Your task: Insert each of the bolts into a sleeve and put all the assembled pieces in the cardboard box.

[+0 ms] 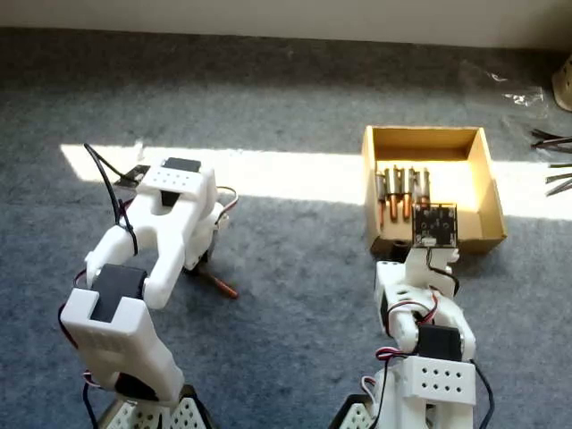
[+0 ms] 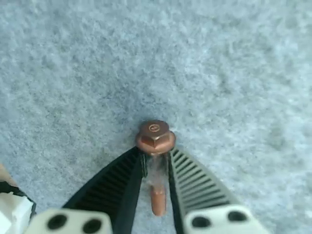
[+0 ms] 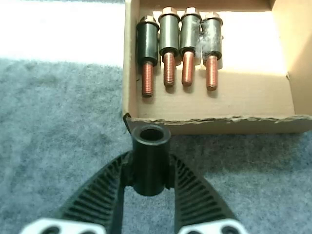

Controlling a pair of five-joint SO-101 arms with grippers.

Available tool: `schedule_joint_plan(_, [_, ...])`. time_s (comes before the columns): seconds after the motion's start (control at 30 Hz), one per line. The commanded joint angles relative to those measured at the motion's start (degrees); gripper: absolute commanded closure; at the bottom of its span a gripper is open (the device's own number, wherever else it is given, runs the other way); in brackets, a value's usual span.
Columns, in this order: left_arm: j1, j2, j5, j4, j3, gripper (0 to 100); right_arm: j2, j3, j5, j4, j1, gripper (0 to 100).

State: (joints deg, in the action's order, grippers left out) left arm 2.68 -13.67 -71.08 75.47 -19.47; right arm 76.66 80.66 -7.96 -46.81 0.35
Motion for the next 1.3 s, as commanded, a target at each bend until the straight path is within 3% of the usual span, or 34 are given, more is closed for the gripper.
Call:
schedule_joint_plan(0.0, [-0.75, 2.07, 7.21, -0.62, 0.22, 99, 0.84, -0.4, -0.26, 1.54, 0.4, 99.5])
schedule_joint_plan(0.17, [-0.92, 2.07, 22.42, -0.35, 0.31, 99, 0.84, -0.4, -0.26, 1.54, 0.48, 99.5])
schedule_joint_plan(0.47, [-0.92, 2.15, 66.2, -0.44, 0.84, 99, 0.84, -0.4, -0.26, 1.54, 0.48, 99.5])
schedule_joint_plan(0.57, [-0.92, 2.15, 76.57, -0.35, 0.57, 99, 0.84, -0.4, -0.26, 1.54, 0.48, 99.5])
schedule_joint_plan(0.63, [-0.92, 2.15, 79.21, -0.35, 0.31, 99, 0.84, -0.4, -0.26, 1.54, 0.48, 99.5])
schedule_joint_plan(1.1, [-0.84, 2.24, 79.65, -0.26, 0.4, 99, 0.84, -0.4, -0.26, 1.36, 0.31, 99.5])
schedule_joint_plan(1.27, [-0.84, 3.47, 79.65, -0.7, 2.77, 100, 0.84, -0.75, -1.67, -1.19, -3.91, 99.5])
